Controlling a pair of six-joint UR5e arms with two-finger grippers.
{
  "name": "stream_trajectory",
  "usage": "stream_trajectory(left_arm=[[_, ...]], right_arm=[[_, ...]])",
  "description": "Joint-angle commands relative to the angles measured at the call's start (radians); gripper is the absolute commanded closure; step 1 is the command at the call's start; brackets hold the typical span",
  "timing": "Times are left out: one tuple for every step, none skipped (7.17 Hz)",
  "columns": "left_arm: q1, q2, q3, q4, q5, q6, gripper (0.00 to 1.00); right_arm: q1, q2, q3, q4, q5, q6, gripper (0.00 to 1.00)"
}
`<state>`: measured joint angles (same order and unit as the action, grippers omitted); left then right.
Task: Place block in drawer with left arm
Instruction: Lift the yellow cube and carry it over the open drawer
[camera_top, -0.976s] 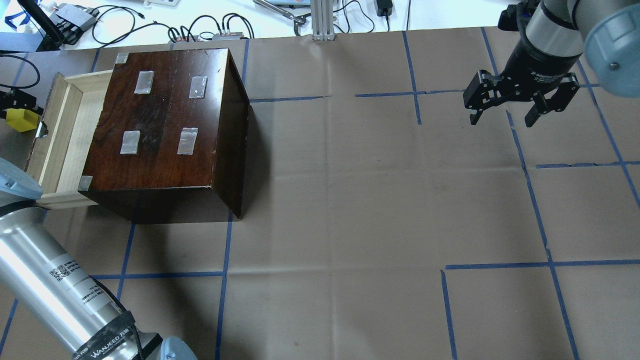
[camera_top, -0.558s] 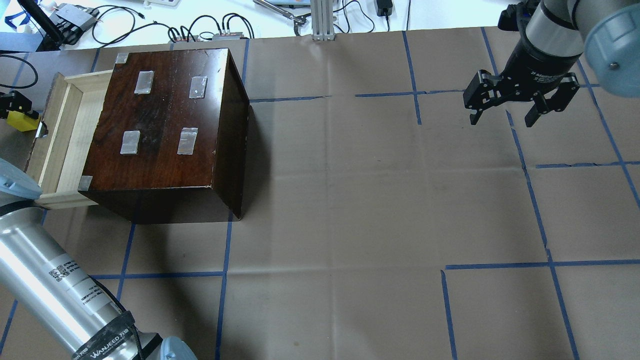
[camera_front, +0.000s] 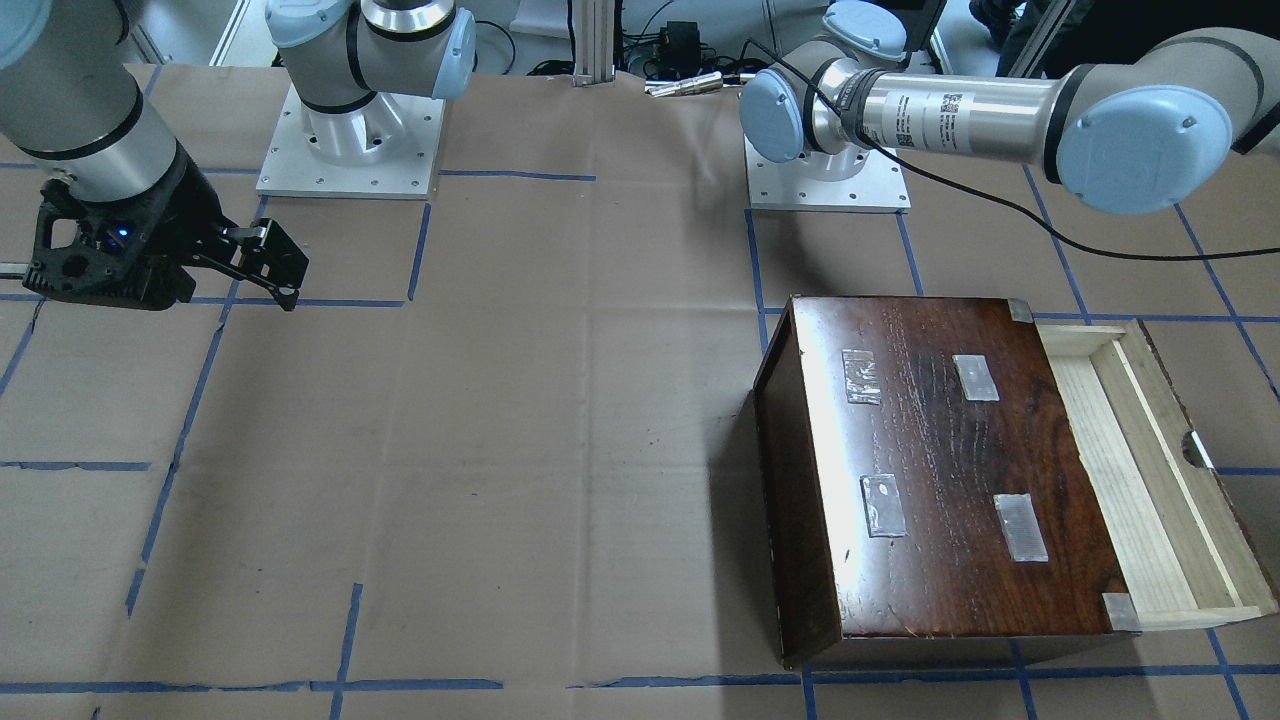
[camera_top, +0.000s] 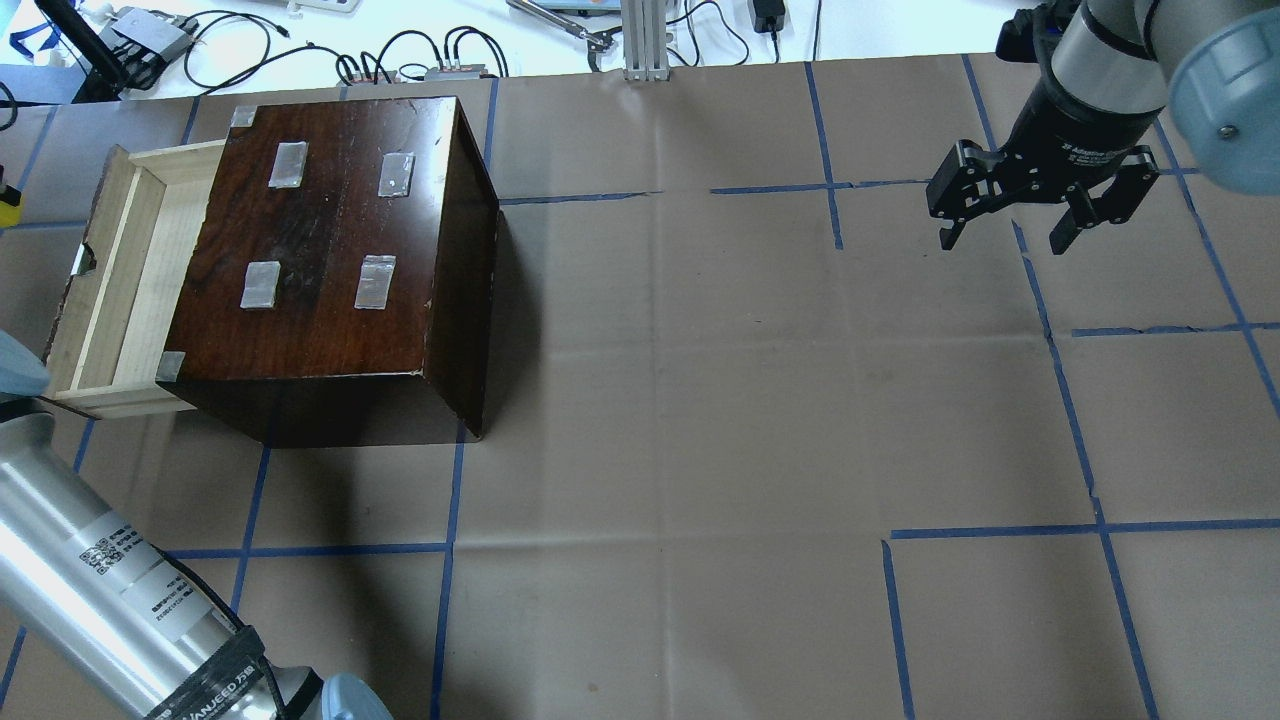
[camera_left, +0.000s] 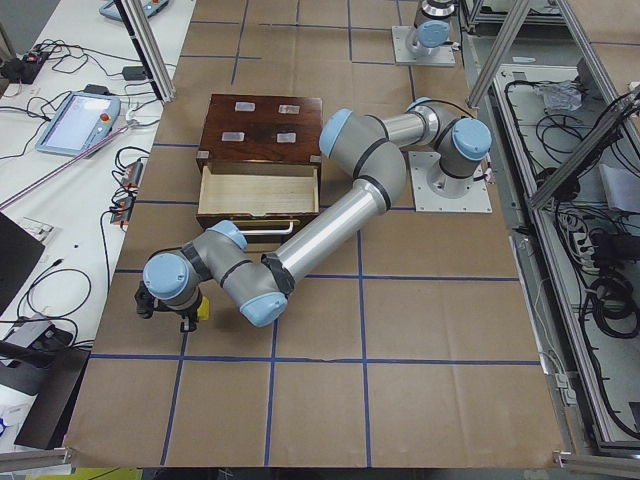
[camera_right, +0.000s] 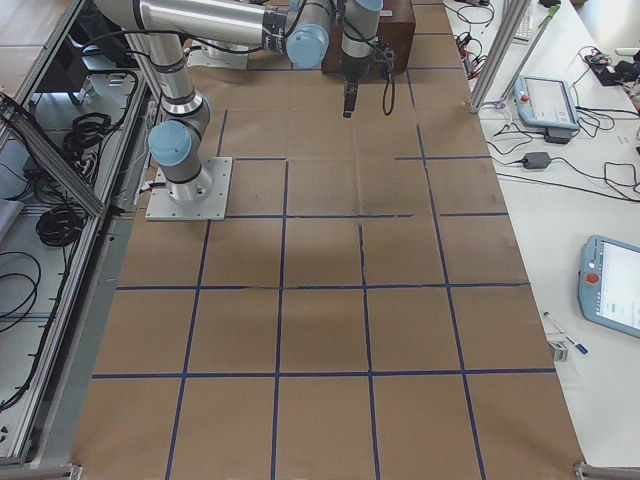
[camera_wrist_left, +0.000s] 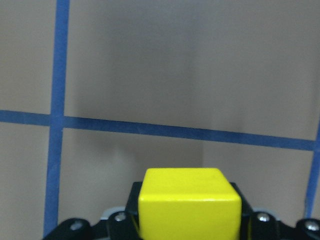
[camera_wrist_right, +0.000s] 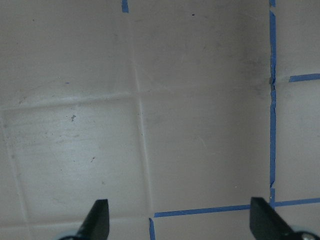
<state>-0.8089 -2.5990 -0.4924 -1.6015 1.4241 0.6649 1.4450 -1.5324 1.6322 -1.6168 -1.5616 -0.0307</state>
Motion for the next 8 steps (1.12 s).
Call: stream_trajectory(left_arm=[[0.001, 0.130, -0.067, -0.127, 0.006, 0.018, 0.67], [0.001, 0.204, -0.159, -0.129, 0.006, 0.013, 0.67], [-0.003, 0.306, -0.314, -0.106, 0.000, 0.012, 0.67], [-0.007, 0.409, -0.463, -0.047, -0.001, -0.007, 0.67], [-0.013, 0.507, -0.615, 0.021, -0.001, -0.022, 0.66], [-0.021, 0.580, -0.746, 0.102, -0.002, -0.053, 0.66], [-0.059, 0.644, -0.850, 0.179, -0.004, -0.071, 0.65], [-0.119, 0.686, -0.921, 0.258, -0.001, -0.112, 0.65]], right_arm=[[0.000, 0.000, 0.000, 0.002, 0.000, 0.000, 0.00], [0.000, 0.000, 0.000, 0.000, 0.000, 0.000, 0.00], [0.000, 0.000, 0.000, 0.002, 0.000, 0.000, 0.00], [0.000, 0.000, 0.000, 0.000, 0.000, 0.000, 0.00], [0.000, 0.000, 0.000, 0.002, 0.000, 0.000, 0.00], [0.000, 0.000, -0.002, 0.000, 0.000, 0.000, 0.00], [0.000, 0.000, 0.000, 0.002, 0.000, 0.000, 0.00], [0.000, 0.000, 0.000, 0.002, 0.000, 0.000, 0.00]])
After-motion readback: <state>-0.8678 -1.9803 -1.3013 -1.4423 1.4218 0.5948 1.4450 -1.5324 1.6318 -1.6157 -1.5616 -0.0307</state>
